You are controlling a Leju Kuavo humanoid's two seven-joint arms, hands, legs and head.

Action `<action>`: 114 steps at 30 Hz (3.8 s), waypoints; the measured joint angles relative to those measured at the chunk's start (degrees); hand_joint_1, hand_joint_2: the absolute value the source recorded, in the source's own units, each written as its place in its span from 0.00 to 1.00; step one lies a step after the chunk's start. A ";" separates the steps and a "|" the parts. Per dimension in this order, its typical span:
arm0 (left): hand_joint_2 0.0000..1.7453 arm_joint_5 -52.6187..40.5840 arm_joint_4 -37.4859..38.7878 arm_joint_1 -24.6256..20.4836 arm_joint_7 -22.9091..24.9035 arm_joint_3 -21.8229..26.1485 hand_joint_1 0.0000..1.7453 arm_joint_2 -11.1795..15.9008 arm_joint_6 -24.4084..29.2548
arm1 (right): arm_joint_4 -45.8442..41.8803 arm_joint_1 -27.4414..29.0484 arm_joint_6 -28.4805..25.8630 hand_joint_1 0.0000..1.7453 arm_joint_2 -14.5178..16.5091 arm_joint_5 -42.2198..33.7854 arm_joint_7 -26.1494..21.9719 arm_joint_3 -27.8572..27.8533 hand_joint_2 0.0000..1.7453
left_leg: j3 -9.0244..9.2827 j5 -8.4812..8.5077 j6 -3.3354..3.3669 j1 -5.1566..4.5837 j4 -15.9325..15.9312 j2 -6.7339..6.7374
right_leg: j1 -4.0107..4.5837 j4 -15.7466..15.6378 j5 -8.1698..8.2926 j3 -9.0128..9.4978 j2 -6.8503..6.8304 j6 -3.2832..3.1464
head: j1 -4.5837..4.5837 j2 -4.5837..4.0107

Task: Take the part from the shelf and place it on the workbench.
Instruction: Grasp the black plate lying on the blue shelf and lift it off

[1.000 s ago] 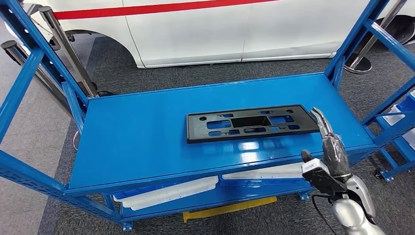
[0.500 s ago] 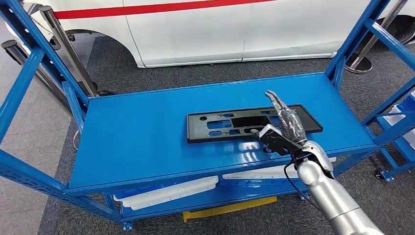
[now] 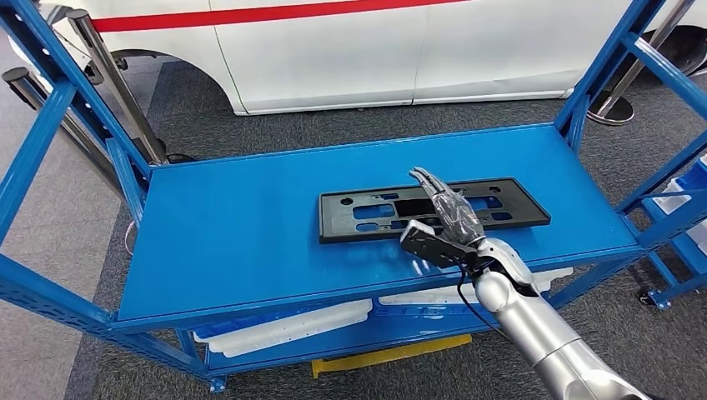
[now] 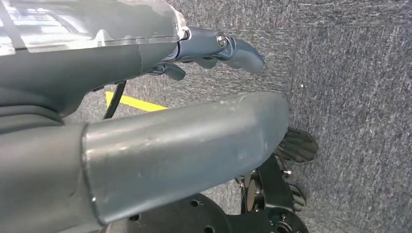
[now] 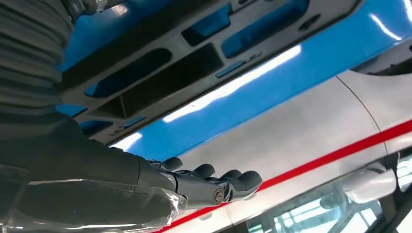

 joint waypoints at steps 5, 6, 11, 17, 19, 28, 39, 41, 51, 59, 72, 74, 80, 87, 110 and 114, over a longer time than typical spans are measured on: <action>0.00 -0.08 0.00 0.01 0.01 -0.30 0.00 0.01 -0.02 | 1.13 -0.36 0.86 0.00 0.01 0.85 0.39 0.86 1.00 | -0.02 0.00 0.00 0.00 0.00 0.00 | 0.00 0.00 0.00 -0.01 0.00 0.00 | 0.00 0.00; 0.00 -0.08 0.00 0.01 -0.04 -0.33 0.00 0.01 -0.03 | 1.34 -0.45 0.97 0.00 0.02 1.18 0.51 1.07 1.00 | -0.02 0.00 0.00 0.00 0.00 0.00 | 0.00 0.00 0.00 -0.01 0.00 0.00 | 0.00 0.00; 0.00 -0.08 0.00 0.00 -0.39 -0.55 0.00 0.01 -0.16 | 2.88 -1.46 0.51 0.00 0.37 4.45 1.32 2.21 1.00 | -0.02 0.00 0.00 0.00 0.00 0.00 | 0.00 0.00 0.00 -0.01 0.01 0.00 | 0.00 0.00; 0.00 -0.08 0.00 0.00 -0.40 -0.68 0.00 0.01 -0.17 | 3.48 -1.85 -0.05 0.00 0.59 5.59 1.55 2.57 1.00 | -0.02 0.00 0.00 0.00 0.00 0.00 | 0.00 0.00 0.00 -0.01 0.01 0.00 | 0.00 0.00; 0.00 -0.07 0.00 0.00 -0.40 -0.86 0.00 0.01 -0.17 | 4.50 -2.49 -0.97 0.00 1.06 6.80 1.83 2.92 1.00 | -0.01 0.00 0.00 0.00 0.00 0.00 | 0.00 0.01 0.00 -0.02 0.00 0.00 | 0.00 0.00; 0.00 -0.02 0.00 0.01 -0.32 -1.20 0.00 0.01 0.10 | 8.83 -3.78 -7.11 0.76 3.39 13.74 3.56 4.15 1.00 | -0.03 0.00 0.00 0.00 0.00 0.00 | 0.00 0.00 0.00 -0.03 0.00 0.00 | 0.00 0.00; 0.00 0.06 0.00 0.08 -1.32 -1.21 0.00 -0.01 -0.56 | 12.66 -3.72 -8.36 1.00 5.48 14.35 2.39 4.43 1.00 | 0.05 0.01 0.00 0.00 0.01 0.00 | 0.00 0.01 0.00 -0.10 0.00 0.00 | 0.00 0.00; 0.00 0.03 0.00 0.10 -1.56 -1.22 0.00 -0.01 -0.85 | 12.94 -3.73 -8.67 1.00 5.58 14.43 2.31 4.43 1.00 | 0.05 0.01 0.00 0.00 0.01 0.00 | 0.00 0.01 0.00 -0.10 0.00 0.00 | 0.00 0.00; 0.25 0.00 0.00 0.11 -1.72 -1.25 0.00 0.00 -1.05 | 13.07 -4.59 -9.22 1.00 5.66 14.52 2.21 4.43 1.00 | 0.08 0.01 0.00 0.00 0.01 0.01 | 0.00 0.00 0.01 -0.08 0.02 0.00 | 0.00 0.00; 1.00 0.23 0.00 0.14 -2.22 -1.25 0.00 -0.01 -1.46 | 13.07 -4.64 -9.26 1.00 5.68 14.88 2.10 4.43 1.00 | 0.16 0.01 0.00 0.00 0.02 0.01 | 0.00 0.00 0.01 -0.02 0.03 0.00 | 0.00 0.00; 1.00 1.48 0.00 0.20 -3.20 -1.19 0.00 -0.02 -2.54 | 12.96 -4.29 -9.19 1.00 5.66 15.62 2.33 4.43 1.00 | 0.21 0.01 -0.01 0.00 0.02 0.02 | 0.01 0.00 0.02 0.01 0.04 -0.01 | 0.00 0.00; 1.00 1.72 0.00 0.20 -3.15 -1.15 0.00 -0.02 -3.01 | 12.88 -4.25 -9.07 1.00 5.66 15.64 2.42 4.43 1.00 | 0.21 0.01 -0.01 0.00 0.02 0.02 | 0.01 -0.01 0.02 0.02 0.04 -0.01 | 0.00 0.00; 1.00 2.33 0.00 0.22 -2.67 -1.04 0.00 -0.03 -4.16 | 12.36 -3.79 -11.58 1.00 5.66 16.86 2.61 4.38 1.00 | 0.23 0.01 -0.01 0.00 0.03 0.01 | 0.01 -0.01 0.02 0.03 0.02 -0.01 | 0.00 0.00; 1.00 2.14 0.00 0.48 -2.68 -1.03 0.00 -0.03 -3.98 | 9.34 1.94 -26.73 1.00 5.58 25.49 2.22 2.13 1.00 | 0.07 0.00 0.00 -0.01 0.07 -0.01 | -0.01 -0.02 0.03 -0.09 0.01 0.00 | 0.00 0.00; 1.00 1.12 0.00 1.01 -1.27 -1.32 0.00 0.28 -3.13 | 2.77 13.34 -28.68 1.00 8.73 29.46 -9.65 -14.42 1.00 | -3.21 1.97 2.02 -0.05 1.43 0.22 | 0.14 8.00 -2.86 -2.63 0.04 0.11 | 0.04 0.00; 1.00 1.12 0.00 1.00 -1.28 -1.39 0.00 0.19 -3.15 | 2.56 13.43 -28.70 1.00 9.13 29.49 -10.33 -15.15 1.00 | -4.20 2.51 0.67 -0.06 2.01 0.20 | 1.00 1.30 -1.00 0.03 -0.02 -0.99 | 0.02 0.00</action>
